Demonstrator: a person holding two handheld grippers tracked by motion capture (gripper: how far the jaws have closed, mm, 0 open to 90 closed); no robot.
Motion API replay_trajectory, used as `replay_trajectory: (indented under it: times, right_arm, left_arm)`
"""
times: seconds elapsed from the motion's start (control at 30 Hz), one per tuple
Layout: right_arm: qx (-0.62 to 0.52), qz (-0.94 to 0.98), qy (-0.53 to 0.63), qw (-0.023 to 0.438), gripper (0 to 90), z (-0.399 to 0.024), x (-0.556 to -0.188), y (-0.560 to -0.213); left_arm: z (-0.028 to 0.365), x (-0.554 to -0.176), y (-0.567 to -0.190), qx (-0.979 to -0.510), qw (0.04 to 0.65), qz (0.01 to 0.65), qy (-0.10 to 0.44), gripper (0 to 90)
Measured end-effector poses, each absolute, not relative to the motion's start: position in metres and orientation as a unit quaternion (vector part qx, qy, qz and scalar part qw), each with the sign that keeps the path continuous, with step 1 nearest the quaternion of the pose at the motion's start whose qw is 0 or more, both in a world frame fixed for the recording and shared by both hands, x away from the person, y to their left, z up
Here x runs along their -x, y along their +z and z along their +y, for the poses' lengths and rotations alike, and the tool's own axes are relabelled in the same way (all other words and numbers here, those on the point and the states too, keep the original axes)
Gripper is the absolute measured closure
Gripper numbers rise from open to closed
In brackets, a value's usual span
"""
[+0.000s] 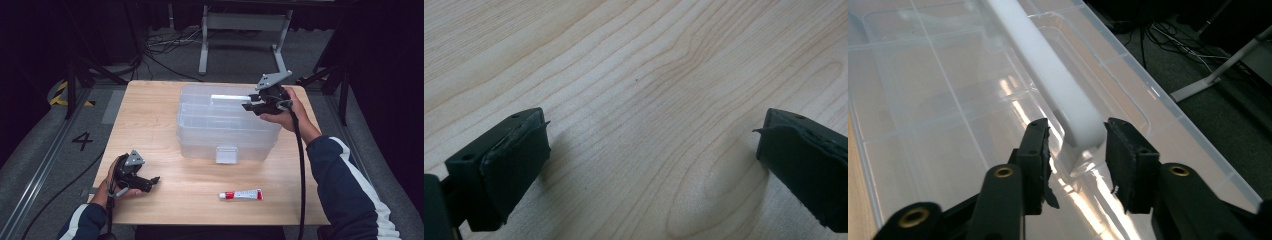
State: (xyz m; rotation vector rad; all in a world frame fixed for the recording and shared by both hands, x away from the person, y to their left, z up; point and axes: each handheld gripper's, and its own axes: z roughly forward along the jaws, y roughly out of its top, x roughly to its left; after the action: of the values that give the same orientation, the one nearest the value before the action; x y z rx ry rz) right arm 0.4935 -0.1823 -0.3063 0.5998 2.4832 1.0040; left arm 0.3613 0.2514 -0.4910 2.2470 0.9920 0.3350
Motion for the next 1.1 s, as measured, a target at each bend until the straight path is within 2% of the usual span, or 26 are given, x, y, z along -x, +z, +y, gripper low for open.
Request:
replay_trajectory:
  times: [0.07,0.17,0.27,0.3,0.33,0.4,0.5,0.73,1.0,1.1]
  right_arm:
    - [-0.211,0.889,0.351,0.204,65.8,-0.175,-0.493,-0.308]
    - [-0.222,0.886,0.345,0.217,73.6,-0.172,-0.495,-0.308]
    - [-0.225,0.886,0.345,0.215,73.7,-0.172,-0.495,-0.308]
    - [-0.223,0.886,0.344,0.218,73.8,-0.172,-0.495,-0.307]
    - [-0.223,0.886,0.343,0.218,73.8,-0.171,-0.495,-0.307]
    - [-0.223,0.887,0.341,0.219,73.8,-0.171,-0.495,-0.307]
    - [-0.222,0.887,0.339,0.219,73.9,-0.170,-0.495,-0.307]
    - [-0.222,0.886,0.340,0.223,73.8,-0.164,-0.495,-0.307]
    - [-0.218,0.888,0.341,0.220,74.0,-0.160,-0.495,-0.306]
    - [-0.219,0.888,0.342,0.216,74.0,-0.161,-0.496,-0.304]
  left_arm:
    - [0.251,-0.363,-0.490,-0.858,0.322,0.378,0.130,0.6]
    - [0.246,-0.368,-0.487,-0.859,0.314,0.384,0.127,3.3]
    - [0.238,-0.376,-0.479,-0.870,0.312,0.360,0.127,23.1]
    - [0.234,-0.379,-0.476,-0.871,0.312,0.357,0.129,17.2]
    - [0.232,-0.381,-0.474,-0.870,0.316,0.355,0.131,15.8]
    - [0.227,-0.387,-0.467,-0.868,0.332,0.344,0.134,22.1]
    - [0.219,-0.395,-0.457,-0.860,0.351,0.342,0.142,20.8]
    - [0.206,-0.406,-0.434,-0.850,0.389,0.318,0.158,29.0]
    - [0.203,-0.405,-0.425,-0.843,0.387,0.326,0.181,33.0]
    - [0.205,-0.404,-0.423,-0.840,0.399,0.325,0.170,36.7]
